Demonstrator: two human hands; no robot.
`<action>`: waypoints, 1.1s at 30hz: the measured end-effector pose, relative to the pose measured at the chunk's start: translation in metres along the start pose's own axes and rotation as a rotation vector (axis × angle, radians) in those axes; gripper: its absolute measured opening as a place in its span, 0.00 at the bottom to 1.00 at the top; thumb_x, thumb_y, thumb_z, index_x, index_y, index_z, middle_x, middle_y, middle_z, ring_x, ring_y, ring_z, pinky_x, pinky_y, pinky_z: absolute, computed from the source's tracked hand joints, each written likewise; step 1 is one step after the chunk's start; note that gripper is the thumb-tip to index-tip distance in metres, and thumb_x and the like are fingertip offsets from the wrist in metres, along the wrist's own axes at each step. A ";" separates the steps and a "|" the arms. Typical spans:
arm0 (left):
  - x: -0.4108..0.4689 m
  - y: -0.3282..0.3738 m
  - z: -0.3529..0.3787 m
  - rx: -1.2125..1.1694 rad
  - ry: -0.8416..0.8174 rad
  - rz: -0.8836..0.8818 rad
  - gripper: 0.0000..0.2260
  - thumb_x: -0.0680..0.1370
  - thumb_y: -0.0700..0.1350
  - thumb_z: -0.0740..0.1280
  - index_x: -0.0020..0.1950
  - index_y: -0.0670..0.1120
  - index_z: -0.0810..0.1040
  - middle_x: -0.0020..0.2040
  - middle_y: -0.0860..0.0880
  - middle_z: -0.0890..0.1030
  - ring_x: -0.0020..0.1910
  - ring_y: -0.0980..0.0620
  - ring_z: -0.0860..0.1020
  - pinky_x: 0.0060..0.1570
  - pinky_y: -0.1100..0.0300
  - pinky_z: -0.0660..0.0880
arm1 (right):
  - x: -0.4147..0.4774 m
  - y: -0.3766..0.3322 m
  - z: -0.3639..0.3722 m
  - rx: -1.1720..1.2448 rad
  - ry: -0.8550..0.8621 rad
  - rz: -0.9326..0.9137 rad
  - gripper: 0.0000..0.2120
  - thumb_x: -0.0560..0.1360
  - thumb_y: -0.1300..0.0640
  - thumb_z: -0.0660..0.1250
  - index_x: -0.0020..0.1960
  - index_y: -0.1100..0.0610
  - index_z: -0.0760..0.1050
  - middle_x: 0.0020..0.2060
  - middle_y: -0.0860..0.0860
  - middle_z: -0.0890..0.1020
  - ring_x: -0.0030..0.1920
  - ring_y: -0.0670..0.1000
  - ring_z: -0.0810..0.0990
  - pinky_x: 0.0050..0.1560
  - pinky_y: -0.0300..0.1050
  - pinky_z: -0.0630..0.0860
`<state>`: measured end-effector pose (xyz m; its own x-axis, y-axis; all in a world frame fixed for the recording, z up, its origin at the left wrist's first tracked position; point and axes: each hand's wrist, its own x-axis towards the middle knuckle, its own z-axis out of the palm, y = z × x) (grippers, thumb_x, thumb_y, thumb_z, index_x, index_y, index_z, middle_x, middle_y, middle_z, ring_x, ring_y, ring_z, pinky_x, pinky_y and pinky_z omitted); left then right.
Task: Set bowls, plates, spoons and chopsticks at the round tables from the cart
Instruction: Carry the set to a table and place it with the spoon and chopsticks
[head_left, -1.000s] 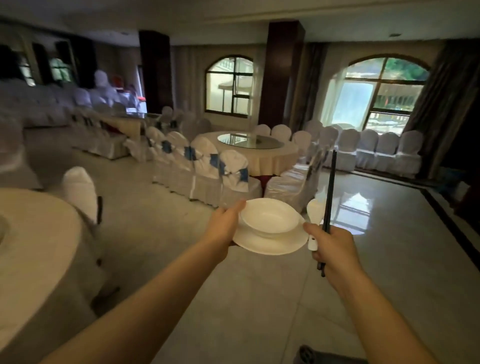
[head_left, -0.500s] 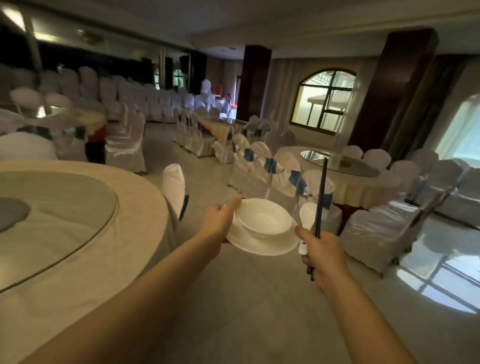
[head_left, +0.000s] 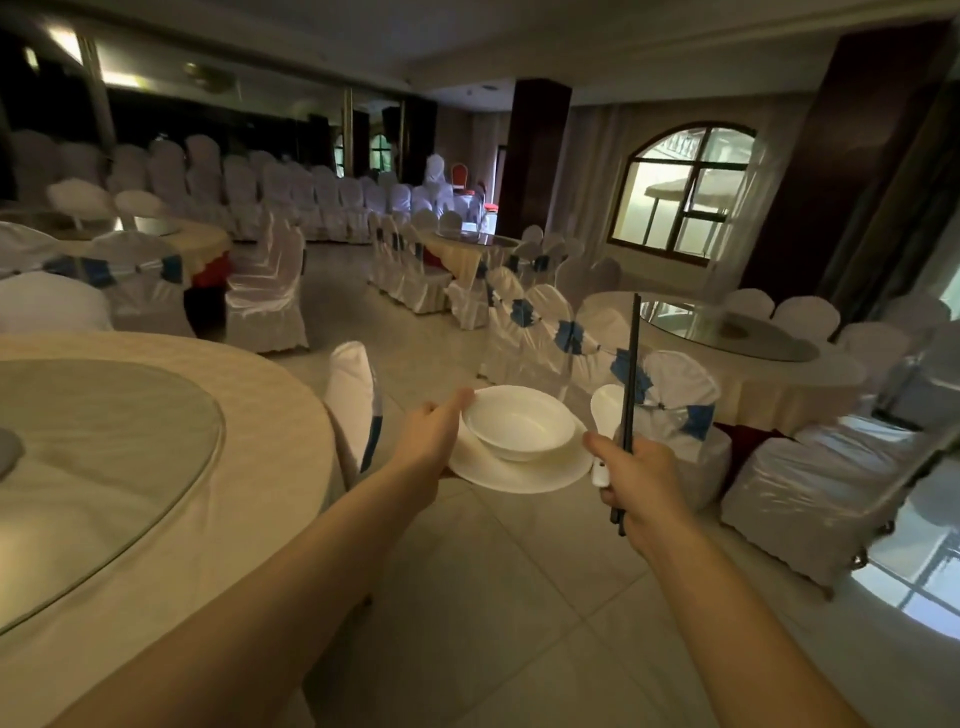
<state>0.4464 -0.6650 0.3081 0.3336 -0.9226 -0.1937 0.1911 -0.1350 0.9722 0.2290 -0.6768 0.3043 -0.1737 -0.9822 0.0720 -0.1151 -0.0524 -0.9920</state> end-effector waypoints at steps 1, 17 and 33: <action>0.019 -0.001 0.006 -0.002 0.008 -0.001 0.24 0.78 0.57 0.66 0.70 0.47 0.71 0.60 0.43 0.77 0.50 0.45 0.79 0.32 0.57 0.77 | 0.020 0.005 0.004 -0.001 -0.009 -0.005 0.09 0.75 0.56 0.73 0.39 0.60 0.78 0.27 0.52 0.74 0.22 0.47 0.67 0.20 0.39 0.64; 0.336 0.059 0.120 -0.032 0.241 0.088 0.17 0.78 0.58 0.66 0.61 0.50 0.69 0.51 0.47 0.77 0.47 0.47 0.78 0.33 0.57 0.74 | 0.400 0.014 0.099 -0.024 -0.235 -0.081 0.09 0.75 0.56 0.72 0.41 0.61 0.78 0.28 0.52 0.73 0.26 0.50 0.69 0.29 0.46 0.66; 0.726 0.143 0.078 -0.160 0.469 0.123 0.24 0.76 0.58 0.68 0.67 0.47 0.73 0.57 0.44 0.79 0.49 0.45 0.79 0.35 0.54 0.76 | 0.747 -0.006 0.363 -0.042 -0.443 -0.167 0.11 0.76 0.55 0.71 0.43 0.64 0.78 0.31 0.54 0.75 0.30 0.52 0.71 0.34 0.49 0.68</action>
<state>0.6442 -1.3818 0.3164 0.7340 -0.6617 -0.1531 0.2510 0.0548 0.9664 0.4546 -1.4754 0.3260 0.2838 -0.9438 0.1695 -0.1471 -0.2175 -0.9649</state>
